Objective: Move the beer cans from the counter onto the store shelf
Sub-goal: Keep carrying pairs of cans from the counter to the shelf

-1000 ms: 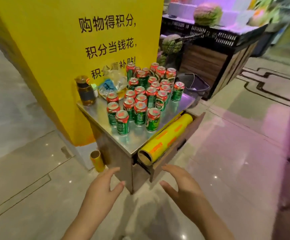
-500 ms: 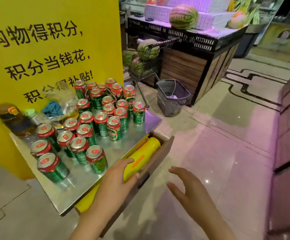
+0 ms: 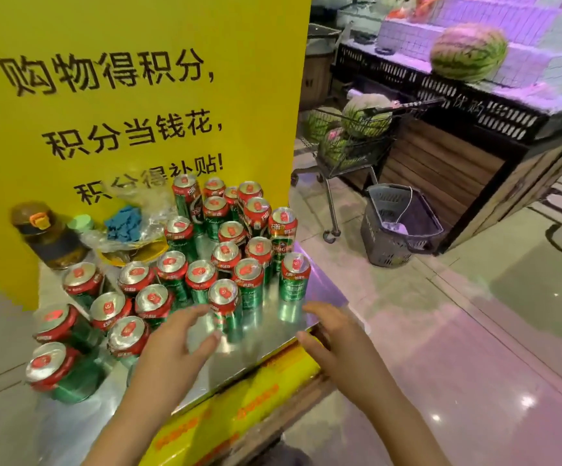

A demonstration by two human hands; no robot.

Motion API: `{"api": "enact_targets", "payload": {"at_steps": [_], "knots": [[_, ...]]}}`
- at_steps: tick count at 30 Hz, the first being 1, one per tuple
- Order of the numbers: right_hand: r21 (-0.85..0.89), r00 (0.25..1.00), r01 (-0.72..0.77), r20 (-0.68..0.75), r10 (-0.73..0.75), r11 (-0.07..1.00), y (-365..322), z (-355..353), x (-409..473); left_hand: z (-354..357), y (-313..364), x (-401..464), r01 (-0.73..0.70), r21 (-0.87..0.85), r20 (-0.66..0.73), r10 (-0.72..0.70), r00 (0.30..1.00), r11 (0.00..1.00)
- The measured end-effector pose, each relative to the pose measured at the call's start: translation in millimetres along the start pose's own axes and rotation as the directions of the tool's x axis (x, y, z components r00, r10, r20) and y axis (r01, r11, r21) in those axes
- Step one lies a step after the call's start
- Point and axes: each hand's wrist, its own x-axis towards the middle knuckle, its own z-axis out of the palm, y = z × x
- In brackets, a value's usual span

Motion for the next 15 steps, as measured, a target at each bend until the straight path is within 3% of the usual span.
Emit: {"api": "enact_targets", "payload": {"at_steps": [7, 15], "knots": [[0.071, 0.997, -0.066, -0.037, 0.069, 0.995, 22.1, -35.7, 98.8, 25.5, 28.3, 116.0, -0.030, -0.013, -0.084, 0.029, 0.996, 0.999], [0.253, 0.977, -0.212, 0.042, 0.209, 0.944, 21.2, -18.3, 195.1, 39.6, 37.0, 188.5, 0.034, -0.034, -0.082, -0.036, 0.996, 0.999]]}}
